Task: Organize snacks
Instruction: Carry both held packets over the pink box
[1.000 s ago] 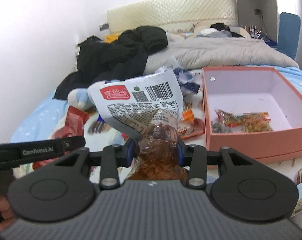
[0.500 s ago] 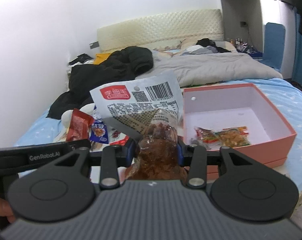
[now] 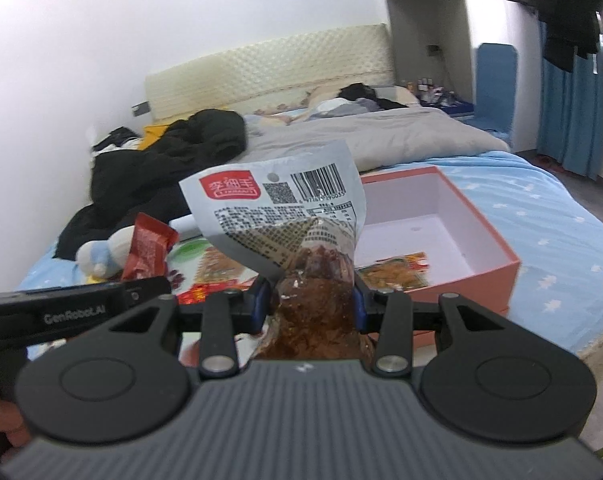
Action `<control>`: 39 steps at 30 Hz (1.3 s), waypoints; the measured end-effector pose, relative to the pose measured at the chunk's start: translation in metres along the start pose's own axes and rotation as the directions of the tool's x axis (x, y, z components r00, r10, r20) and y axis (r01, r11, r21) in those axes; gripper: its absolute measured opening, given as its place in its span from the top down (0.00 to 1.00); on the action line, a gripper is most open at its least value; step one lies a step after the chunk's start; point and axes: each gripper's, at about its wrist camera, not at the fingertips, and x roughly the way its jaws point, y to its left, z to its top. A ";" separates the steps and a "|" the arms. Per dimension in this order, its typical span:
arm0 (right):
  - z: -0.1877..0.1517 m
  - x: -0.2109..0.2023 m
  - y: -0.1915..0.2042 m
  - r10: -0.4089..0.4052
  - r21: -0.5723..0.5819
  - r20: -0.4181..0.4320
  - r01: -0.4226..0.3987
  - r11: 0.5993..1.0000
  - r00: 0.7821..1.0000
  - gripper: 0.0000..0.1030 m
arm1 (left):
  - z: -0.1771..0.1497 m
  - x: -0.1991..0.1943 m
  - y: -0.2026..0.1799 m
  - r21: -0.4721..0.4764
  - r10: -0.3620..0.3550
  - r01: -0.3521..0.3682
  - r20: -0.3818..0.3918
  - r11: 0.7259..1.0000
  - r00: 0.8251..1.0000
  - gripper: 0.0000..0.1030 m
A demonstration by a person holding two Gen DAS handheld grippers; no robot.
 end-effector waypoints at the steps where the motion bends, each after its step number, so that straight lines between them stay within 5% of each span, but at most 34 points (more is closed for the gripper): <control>1: 0.001 0.004 -0.006 -0.011 0.007 -0.003 0.011 1.000 1.000 0.58 | 0.002 0.006 -0.003 0.006 -0.010 0.010 -0.002 1.000 1.000 0.57; 14: 0.018 0.079 -0.049 -0.079 0.025 -0.084 0.082 0.996 0.993 0.58 | 0.038 0.116 -0.023 0.034 -0.084 0.088 -0.103 0.996 0.991 0.57; 26: 0.073 0.163 -0.075 -0.077 -0.001 -0.159 0.078 0.997 0.984 0.58 | 0.094 0.227 -0.030 0.026 -0.092 0.099 -0.192 0.995 0.977 0.56; 39: 0.056 0.246 -0.115 -0.125 0.039 -0.308 0.144 0.989 0.943 0.57 | 0.082 0.315 -0.033 0.073 -0.093 0.122 -0.318 0.990 0.943 0.56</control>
